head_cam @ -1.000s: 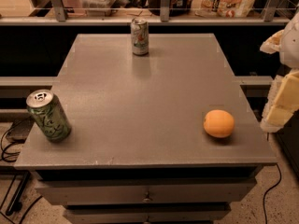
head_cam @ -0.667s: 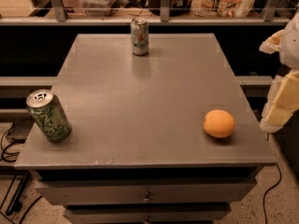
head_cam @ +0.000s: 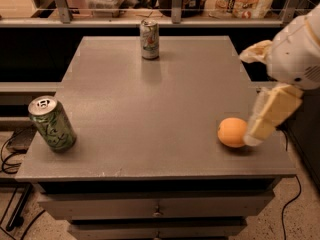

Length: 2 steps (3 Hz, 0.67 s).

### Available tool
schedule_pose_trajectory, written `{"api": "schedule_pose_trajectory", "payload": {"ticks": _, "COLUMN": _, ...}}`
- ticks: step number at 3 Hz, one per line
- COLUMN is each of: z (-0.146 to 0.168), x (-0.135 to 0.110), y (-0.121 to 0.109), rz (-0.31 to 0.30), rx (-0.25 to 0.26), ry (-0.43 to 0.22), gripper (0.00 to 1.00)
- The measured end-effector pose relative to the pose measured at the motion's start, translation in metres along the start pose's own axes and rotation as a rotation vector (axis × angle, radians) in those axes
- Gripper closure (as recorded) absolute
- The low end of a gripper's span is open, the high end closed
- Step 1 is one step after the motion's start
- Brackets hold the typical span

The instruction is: Knock green can over

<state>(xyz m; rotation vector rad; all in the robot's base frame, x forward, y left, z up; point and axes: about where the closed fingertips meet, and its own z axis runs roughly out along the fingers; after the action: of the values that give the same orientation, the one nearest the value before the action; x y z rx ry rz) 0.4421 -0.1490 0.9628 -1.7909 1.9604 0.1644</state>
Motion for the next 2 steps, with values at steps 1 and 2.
{"api": "schedule_pose_trajectory", "payload": {"ticks": 1, "z": 0.024, "x": -0.042, "y": 0.005, "rz": -0.037, "rx": -0.053, "ry": -0.151, "gripper": 0.0}}
{"api": "schedule_pose_trajectory", "payload": {"ticks": 2, "z": 0.05, "x": -0.114, "y": 0.021, "rz": -0.094, "rx": -0.129, "ry": -0.314, "gripper": 0.0}}
